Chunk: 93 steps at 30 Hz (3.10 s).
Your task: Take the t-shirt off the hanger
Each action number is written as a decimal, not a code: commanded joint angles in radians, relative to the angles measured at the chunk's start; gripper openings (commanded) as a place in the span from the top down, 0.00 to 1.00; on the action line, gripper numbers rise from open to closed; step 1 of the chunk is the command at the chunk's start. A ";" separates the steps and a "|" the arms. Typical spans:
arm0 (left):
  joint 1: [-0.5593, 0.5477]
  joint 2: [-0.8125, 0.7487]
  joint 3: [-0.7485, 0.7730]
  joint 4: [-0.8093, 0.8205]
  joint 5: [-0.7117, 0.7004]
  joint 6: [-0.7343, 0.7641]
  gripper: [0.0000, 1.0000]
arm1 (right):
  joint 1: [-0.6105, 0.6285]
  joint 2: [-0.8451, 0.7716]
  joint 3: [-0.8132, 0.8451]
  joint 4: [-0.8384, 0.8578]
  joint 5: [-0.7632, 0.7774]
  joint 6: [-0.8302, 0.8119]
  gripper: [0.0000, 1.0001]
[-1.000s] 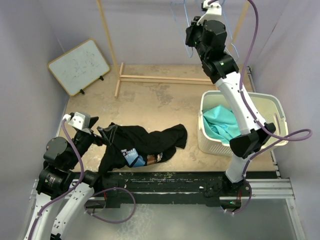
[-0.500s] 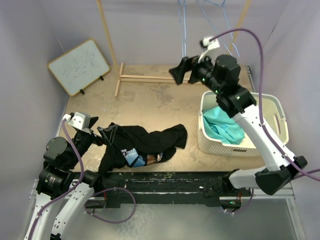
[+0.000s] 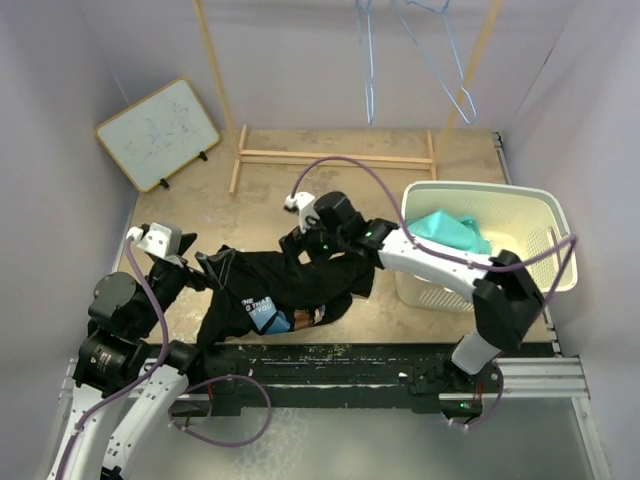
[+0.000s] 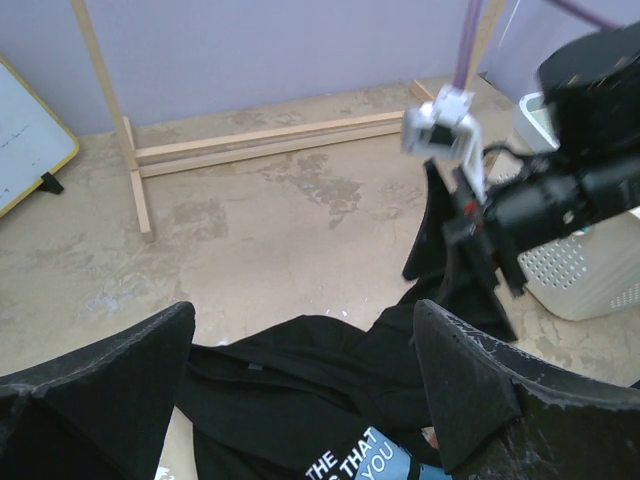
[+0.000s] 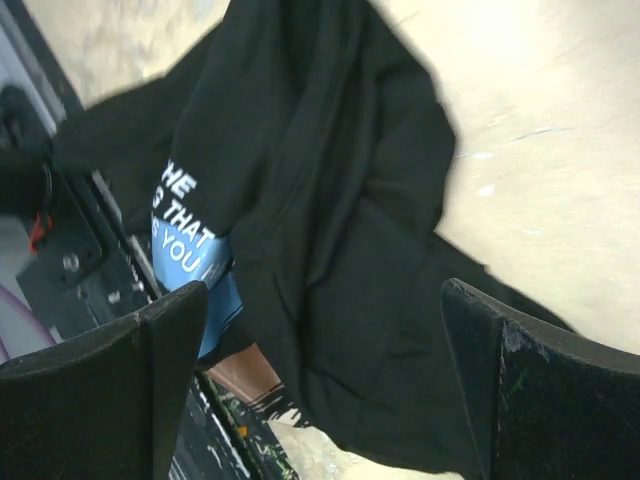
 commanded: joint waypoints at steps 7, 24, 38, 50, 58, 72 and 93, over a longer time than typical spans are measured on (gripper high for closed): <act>0.000 0.023 0.005 0.014 -0.019 -0.006 0.07 | 0.163 0.104 -0.027 0.136 -0.052 -0.128 0.00; 0.000 0.031 0.007 0.013 -0.029 -0.005 0.07 | 0.282 0.244 -0.053 0.193 -0.003 -0.095 0.00; 0.000 0.025 0.006 0.008 -0.035 -0.008 0.07 | 0.306 0.203 0.003 0.111 0.397 0.044 1.00; 0.000 0.028 0.007 0.007 -0.022 -0.009 0.07 | -0.249 -0.471 0.183 -0.271 0.497 0.087 1.00; 0.000 0.031 0.008 0.008 -0.007 -0.009 0.07 | -0.339 -0.576 0.491 -0.523 0.866 0.052 1.00; 0.000 0.028 0.007 0.013 0.013 -0.011 0.07 | -0.339 -0.623 0.537 -0.418 1.225 -0.125 1.00; 0.000 0.030 0.007 0.008 0.025 -0.013 0.06 | -0.430 -0.564 0.232 -0.504 0.916 0.081 0.13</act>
